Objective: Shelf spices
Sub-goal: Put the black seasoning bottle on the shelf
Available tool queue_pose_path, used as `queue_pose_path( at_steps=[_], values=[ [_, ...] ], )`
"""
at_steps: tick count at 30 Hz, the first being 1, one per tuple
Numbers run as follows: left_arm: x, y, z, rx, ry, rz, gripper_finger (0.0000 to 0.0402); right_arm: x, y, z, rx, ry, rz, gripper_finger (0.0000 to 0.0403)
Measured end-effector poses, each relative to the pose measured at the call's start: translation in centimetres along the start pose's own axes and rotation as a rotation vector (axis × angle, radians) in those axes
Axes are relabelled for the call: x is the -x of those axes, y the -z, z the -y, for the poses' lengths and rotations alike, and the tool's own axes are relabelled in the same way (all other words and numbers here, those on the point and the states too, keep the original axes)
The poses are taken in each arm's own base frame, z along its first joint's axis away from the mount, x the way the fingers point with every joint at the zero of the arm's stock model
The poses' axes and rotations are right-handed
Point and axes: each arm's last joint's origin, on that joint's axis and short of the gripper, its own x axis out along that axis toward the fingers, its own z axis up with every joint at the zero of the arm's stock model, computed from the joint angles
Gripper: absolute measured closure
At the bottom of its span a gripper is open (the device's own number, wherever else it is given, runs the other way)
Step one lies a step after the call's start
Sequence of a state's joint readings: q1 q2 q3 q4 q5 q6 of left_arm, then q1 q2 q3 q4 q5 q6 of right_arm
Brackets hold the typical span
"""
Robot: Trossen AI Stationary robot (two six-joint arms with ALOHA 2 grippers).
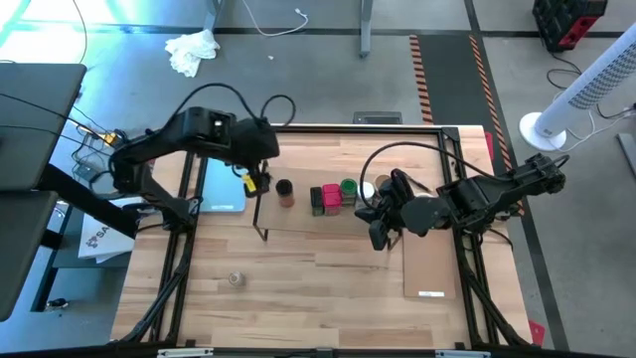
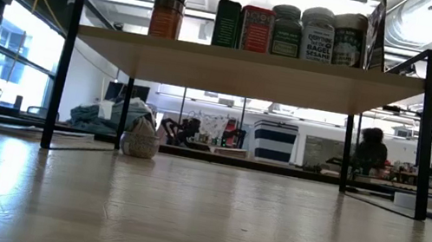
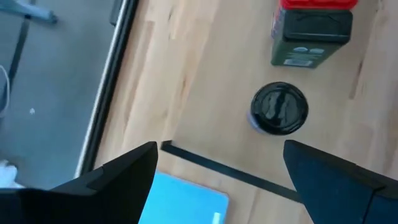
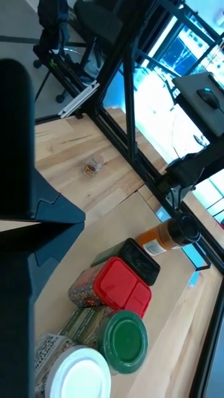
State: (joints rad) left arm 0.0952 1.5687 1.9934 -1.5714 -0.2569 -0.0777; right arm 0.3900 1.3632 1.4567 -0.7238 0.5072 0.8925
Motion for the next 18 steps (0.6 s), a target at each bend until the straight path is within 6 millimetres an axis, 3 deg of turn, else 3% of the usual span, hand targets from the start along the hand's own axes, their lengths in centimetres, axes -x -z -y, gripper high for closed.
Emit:
queue_pose_path(
  at_steps=[5,8,11,15,18],
  values=[
    [0.2,0.1,-0.4,-0.019,-0.069,0.008,0.0060,-0.1,-0.1,0.1,-0.002,0.006,0.006,0.0403],
    [-0.9,-0.3,-0.9,0.014,-0.093,-0.020,0.0095,-0.1,-0.1,0.1,-0.005,0.005,0.005,0.0403],
    [-2.9,-0.3,-1.2,0.032,-0.037,-0.100,0.0183,-0.1,-0.1,0.1,-0.021,0.005,0.006,0.0403],
    [-5.6,0.6,-1.0,0.025,-0.047,-0.214,0.0359,0.0,-0.1,0.1,-0.026,0.004,0.005,0.0403],
    [-7.3,1.3,-0.6,0.049,-0.020,-0.252,0.0383,0.0,-0.1,0.1,-0.029,0.004,0.005,0.0403]
  ],
)
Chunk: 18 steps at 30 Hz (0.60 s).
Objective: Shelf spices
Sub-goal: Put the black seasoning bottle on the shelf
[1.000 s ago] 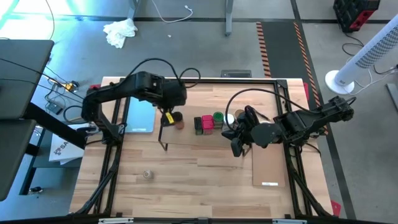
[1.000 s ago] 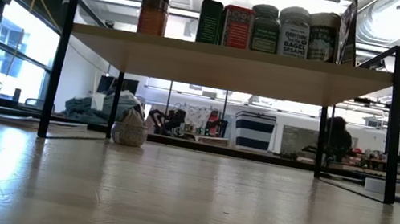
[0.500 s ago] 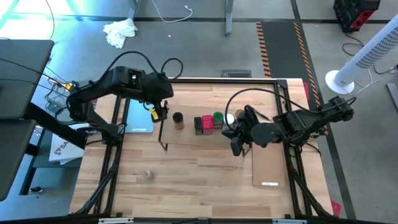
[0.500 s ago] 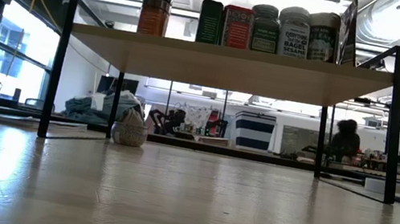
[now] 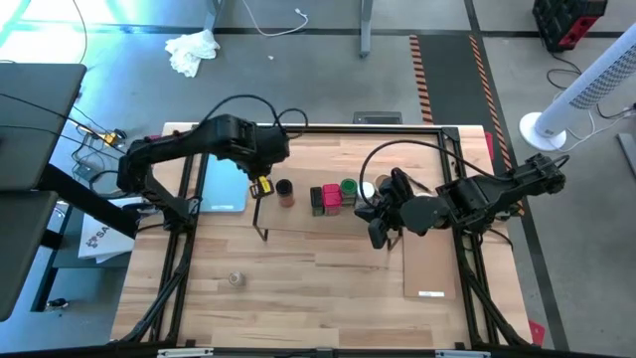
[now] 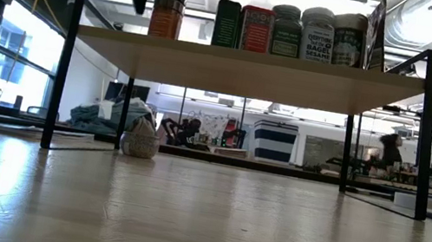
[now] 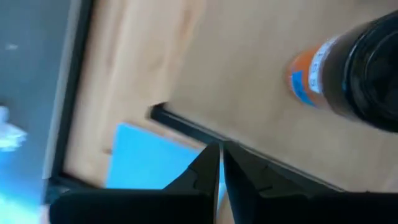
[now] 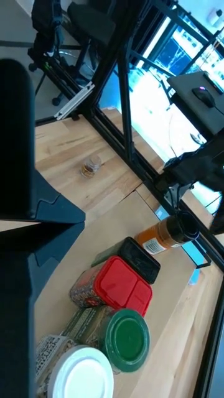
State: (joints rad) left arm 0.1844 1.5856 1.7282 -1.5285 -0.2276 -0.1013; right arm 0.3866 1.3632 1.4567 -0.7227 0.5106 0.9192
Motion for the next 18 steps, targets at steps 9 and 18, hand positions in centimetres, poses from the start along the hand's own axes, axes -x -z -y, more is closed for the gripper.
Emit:
queue_pose_path(
  at_steps=[9,18],
  values=[
    [-2.5,0.1,1.0,0.079,0.129,0.035,0.0400,0.0,0.0,0.0,0.001,0.000,0.000,0.0403],
    [-0.9,0.9,2.0,-0.179,0.296,0.114,0.0401,0.0,0.0,0.0,0.003,0.000,-0.001,0.0403]
  ],
)
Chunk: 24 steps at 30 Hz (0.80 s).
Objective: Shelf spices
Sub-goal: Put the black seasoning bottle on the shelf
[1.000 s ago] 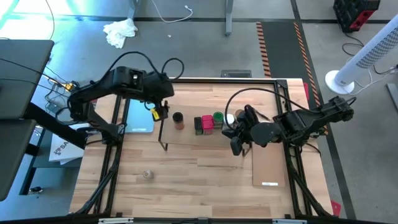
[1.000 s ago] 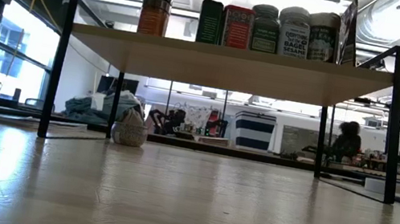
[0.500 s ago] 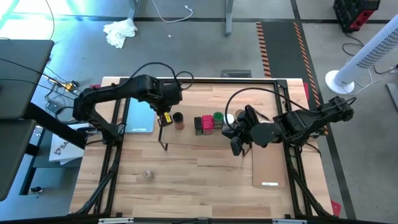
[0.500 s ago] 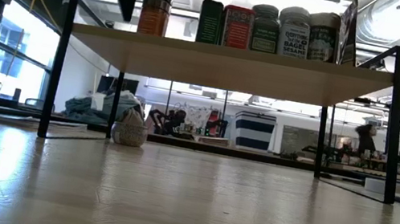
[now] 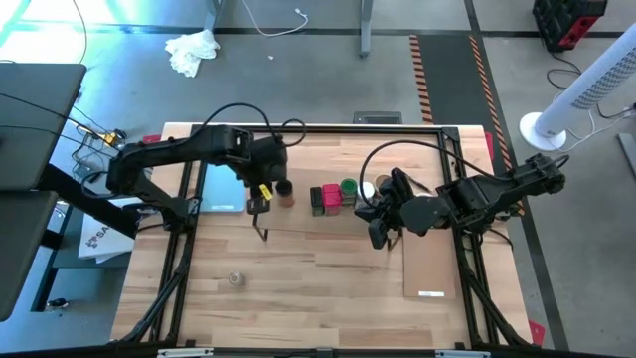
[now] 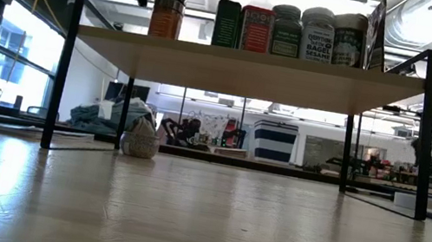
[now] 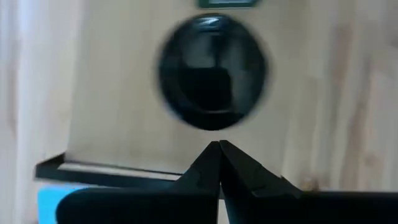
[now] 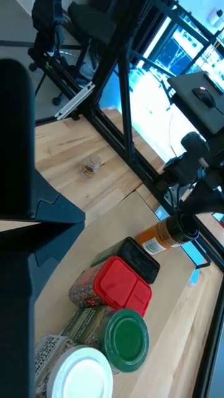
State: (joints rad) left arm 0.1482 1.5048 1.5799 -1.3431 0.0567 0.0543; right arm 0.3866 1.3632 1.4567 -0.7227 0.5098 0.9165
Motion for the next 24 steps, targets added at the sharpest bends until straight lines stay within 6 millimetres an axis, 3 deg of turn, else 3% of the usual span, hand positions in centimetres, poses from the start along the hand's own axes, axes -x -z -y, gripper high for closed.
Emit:
queue_pose_path(
  at_steps=[4,9,24],
  values=[
    [0.1,0.1,0.1,-0.094,0.026,0.006,0.0401,0.0,0.0,0.0,0.000,0.000,0.000,0.0403],
    [-1.1,0.0,-0.3,-0.138,-0.112,0.003,0.0401,0.0,0.0,0.0,-0.001,0.007,0.010,0.0403],
    [-3.3,-0.5,-0.1,-0.181,-0.077,0.071,0.0401,0.0,-0.1,0.1,0.000,0.024,0.032,0.0403]
  ],
)
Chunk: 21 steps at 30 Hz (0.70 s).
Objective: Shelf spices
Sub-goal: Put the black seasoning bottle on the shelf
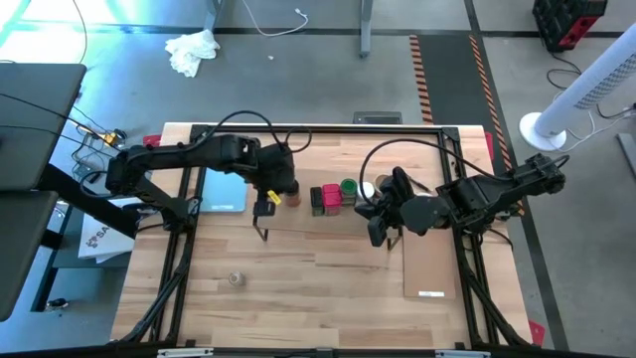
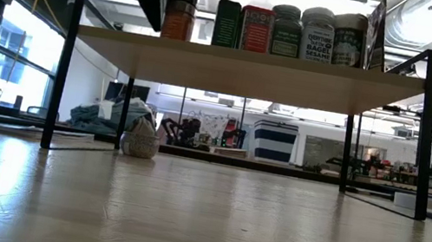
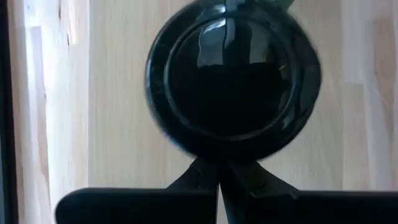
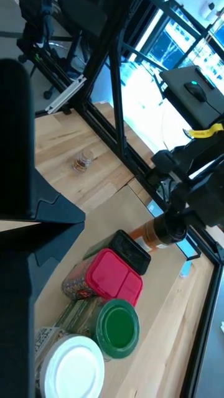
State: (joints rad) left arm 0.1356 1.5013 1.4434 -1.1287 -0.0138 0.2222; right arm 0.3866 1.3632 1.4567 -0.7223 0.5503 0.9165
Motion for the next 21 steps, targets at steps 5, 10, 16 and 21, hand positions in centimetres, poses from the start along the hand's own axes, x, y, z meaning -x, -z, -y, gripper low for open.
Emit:
queue_pose_path(
  at_steps=[5,10,16,21],
  values=[
    [-0.3,-0.2,0.0,-0.002,-0.005,0.029,0.0401,0.0,0.0,0.0,0.000,-0.001,0.000,0.0403],
    [-0.1,-0.3,0.1,-0.073,-0.097,0.002,0.0401,0.0,0.0,0.0,0.000,0.000,0.000,0.0403],
    [-0.1,-0.6,-1.3,-0.066,-0.170,0.048,0.0401,0.0,0.0,0.0,-0.003,0.000,-0.001,0.0403],
    [0.1,-1.4,-2.1,0.019,-0.164,0.161,0.0401,0.0,0.0,0.0,-0.003,0.000,-0.001,0.0403]
  ],
)
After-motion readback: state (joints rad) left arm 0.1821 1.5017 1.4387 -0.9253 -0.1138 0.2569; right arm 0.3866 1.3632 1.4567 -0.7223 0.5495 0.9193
